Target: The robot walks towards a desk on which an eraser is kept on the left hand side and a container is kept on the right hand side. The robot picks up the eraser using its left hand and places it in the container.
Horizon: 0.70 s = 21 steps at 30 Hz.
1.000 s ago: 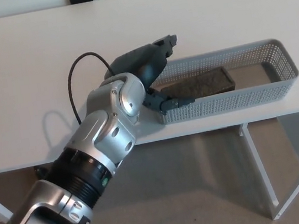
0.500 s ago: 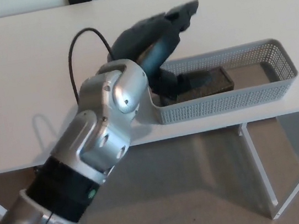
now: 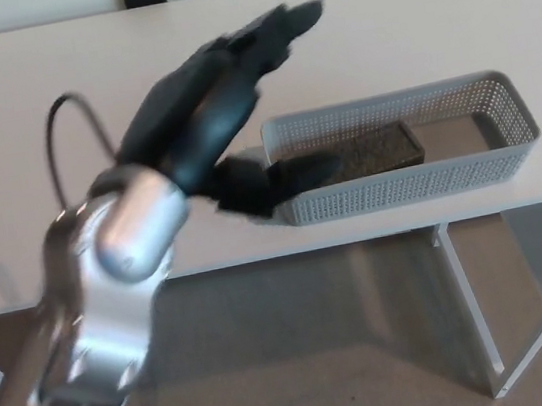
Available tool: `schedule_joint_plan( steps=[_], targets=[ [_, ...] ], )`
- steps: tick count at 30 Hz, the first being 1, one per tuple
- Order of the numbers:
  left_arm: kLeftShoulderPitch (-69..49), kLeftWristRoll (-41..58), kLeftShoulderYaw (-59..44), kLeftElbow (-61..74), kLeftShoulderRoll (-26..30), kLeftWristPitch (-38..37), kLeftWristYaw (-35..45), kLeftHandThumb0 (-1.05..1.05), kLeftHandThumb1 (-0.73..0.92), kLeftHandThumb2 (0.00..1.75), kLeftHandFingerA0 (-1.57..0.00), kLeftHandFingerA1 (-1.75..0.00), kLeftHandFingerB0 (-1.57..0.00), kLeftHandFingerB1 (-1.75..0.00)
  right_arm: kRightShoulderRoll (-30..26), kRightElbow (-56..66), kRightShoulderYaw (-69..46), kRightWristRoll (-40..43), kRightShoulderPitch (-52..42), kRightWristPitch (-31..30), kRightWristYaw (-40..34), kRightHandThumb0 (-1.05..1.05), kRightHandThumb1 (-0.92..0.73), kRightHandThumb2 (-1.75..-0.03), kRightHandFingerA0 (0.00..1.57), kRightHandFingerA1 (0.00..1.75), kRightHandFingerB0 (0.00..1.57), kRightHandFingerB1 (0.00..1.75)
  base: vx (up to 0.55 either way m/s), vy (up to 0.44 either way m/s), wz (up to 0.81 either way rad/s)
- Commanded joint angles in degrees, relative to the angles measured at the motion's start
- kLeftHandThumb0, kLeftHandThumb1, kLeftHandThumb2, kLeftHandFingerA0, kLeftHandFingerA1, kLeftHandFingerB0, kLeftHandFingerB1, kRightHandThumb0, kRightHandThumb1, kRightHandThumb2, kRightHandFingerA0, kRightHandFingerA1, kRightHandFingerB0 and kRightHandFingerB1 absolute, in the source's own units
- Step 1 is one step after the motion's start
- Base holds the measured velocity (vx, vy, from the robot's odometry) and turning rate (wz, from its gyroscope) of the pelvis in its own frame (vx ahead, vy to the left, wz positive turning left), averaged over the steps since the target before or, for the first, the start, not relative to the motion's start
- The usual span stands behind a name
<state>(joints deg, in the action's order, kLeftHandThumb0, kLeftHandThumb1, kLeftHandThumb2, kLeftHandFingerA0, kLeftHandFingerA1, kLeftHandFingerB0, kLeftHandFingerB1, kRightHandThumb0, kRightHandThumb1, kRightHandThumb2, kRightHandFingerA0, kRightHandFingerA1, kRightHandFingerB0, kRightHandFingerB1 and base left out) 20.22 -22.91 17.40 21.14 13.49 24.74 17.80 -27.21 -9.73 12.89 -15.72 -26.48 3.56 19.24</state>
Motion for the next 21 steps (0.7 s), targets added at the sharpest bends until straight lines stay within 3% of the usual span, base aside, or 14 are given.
schedule_joint_plan(
  steps=[1,5,9,10,12,13,14,15,16,17,18,19,20,21],
  targets=[
    [-46.07,62.86,-35.56,36.38,9.10,-21.84,34.37,-0.85,0.49,0.85,-0.20,-0.39,-0.29,-0.41,-1.50,-4.47,-0.48,1.17,-1.08,0.57,1.73,-0.39,-0.54,-0.56,0.73,0.48,0.56,0.42,0.00,0.000,0.00],
    [-56.63,77.07,-42.84,35.01,7.29,-23.43,44.98,-0.96,0.63,0.67,-0.36,-0.34,-0.47,-0.36,-1.60,-3.56,0.17,0.28,-2.79,0.13,1.21,-0.43,-0.54,-0.57,0.75,0.47,0.55,0.40,0.00,0.000,0.00],
    [-59.46,85.24,-50.09,28.33,4.24,-19.02,55.35,-0.98,0.65,0.67,-0.41,-0.37,-0.48,-0.36,-1.07,-6.66,-0.01,0.77,-2.02,1.97,0.56,-0.45,-0.53,-0.57,0.77,0.48,0.56,0.41,0.00,0.000,0.00],
    [-59.07,86.73,-52.29,25.35,3.59,-17.44,59.05,-0.90,0.61,1.06,-0.37,-0.47,-0.42,-0.46,-0.99,-6.99,-0.08,0.85,-1.93,2.14,0.43,-0.45,-0.52,-0.56,0.77,0.48,0.57,0.41,0.00,0.000,0.00],
    [-58.78,88.56,-53.91,21.45,3.26,-14.02,64.09,-0.89,0.65,1.10,-0.37,-0.49,-0.47,-0.50,-0.97,-6.95,-0.13,1.01,-1.84,2.30,0.55,-0.44,-0.53,-0.56,0.76,0.48,0.57,0.41,0.00,0.000,0.00],
    [-58.82,89.81,-54.15,19.64,2.96,-11.63,65.82,-0.92,0.81,0.65,-0.43,-0.41,-0.48,-0.35,-1.08,-6.52,-0.16,0.97,-1.78,2.05,0.68,-0.43,-0.53,-0.56,0.76,0.48,0.56,0.40,0.00,0.000,0.00],
    [-59.23,90.66,-54.35,18.45,2.61,-9.85,66.62,-0.92,0.81,0.65,-0.43,-0.41,-0.48,-0.35,-1.21,-6.31,-0.17,0.89,-1.67,1.95,0.73,-0.43,-0.53,-0.56,0.76,0.48,0.56,0.40,0.00,0.000,0.00],
    [-60.08,88.54,-56.27,16.25,3.84,-8.76,68.51,-0.94,0.64,1.11,-0.40,-0.48,-0.48,-0.48,-1.17,-6.94,-0.17,0.97,-1.20,2.34,0.78,-0.43,-0.53,-0.56,0.76,0.48,0.57,0.41,0.00,0.000,0.00],
    [-59.37,87.87,-56.93,14.63,4.07,-9.06,70.29,-0.95,0.64,1.12,-0.46,-0.51,-0.46,-0.46,-1.10,-7.39,-0.14,0.88,-0.73,2.28,0.72,-0.42,-0.53,-0.56,0.76,0.48,0.57,0.40,0.00,0.000,0.00],
    [-59.89,84.44,-57.66,12.74,4.81,-10.86,71.94,-0.95,0.62,1.13,-0.59,-0.53,-0.46,-0.44,-1.20,-6.76,-0.07,0.59,-0.69,1.66,0.72,-0.43,-0.54,-0.56,0.76,0.47,0.56,0.40,0.00,0.000,0.00],
    [-60.64,81.37,-57.79,11.21,6.43,-10.57,72.88,-1.02,0.73,0.72,-0.63,-0.45,-0.59,-0.38,-1.00,-6.90,0.10,0.37,0.01,1.41,0.65,-0.43,-0.54,-0.56,0.76,0.47,0.57,0.40,0.00,0.000,0.00],
    [-62.00,76.23,-56.19,8.82,7.72,-11.81,73.78,-0.98,0.67,1.11,-0.55,-0.54,-0.47,-0.45,-0.71,-6.46,0.40,0.20,0.22,0.50,0.81,-0.43,-0.54,-0.56,0.76,0.47,0.56,0.40,0.00,0.000,0.00],
    [-63.20,69.80,-53.63,5.88,7.50,-17.86,72.59,-0.90,0.77,0.65,-0.65,-0.43,-0.56,-0.38,-0.41,-6.18,0.71,0.03,0.20,0.71,0.64,-0.42,-0.53,-0.56,0.75,0.47,0.56,0.40,0.00,0.000,0.00],
    [-62.44,63.62,-49.05,-0.17,7.87,-23.95,72.24,-0.87,0.69,0.70,-0.61,-0.43,-0.51,-0.39,0.06,-6.22,0.66,0.26,0.05,1.50,0.13,-0.41,-0.53,-0.55,0.75,0.48,0.57,0.41,0.00,0.000,0.00]
  ],
)
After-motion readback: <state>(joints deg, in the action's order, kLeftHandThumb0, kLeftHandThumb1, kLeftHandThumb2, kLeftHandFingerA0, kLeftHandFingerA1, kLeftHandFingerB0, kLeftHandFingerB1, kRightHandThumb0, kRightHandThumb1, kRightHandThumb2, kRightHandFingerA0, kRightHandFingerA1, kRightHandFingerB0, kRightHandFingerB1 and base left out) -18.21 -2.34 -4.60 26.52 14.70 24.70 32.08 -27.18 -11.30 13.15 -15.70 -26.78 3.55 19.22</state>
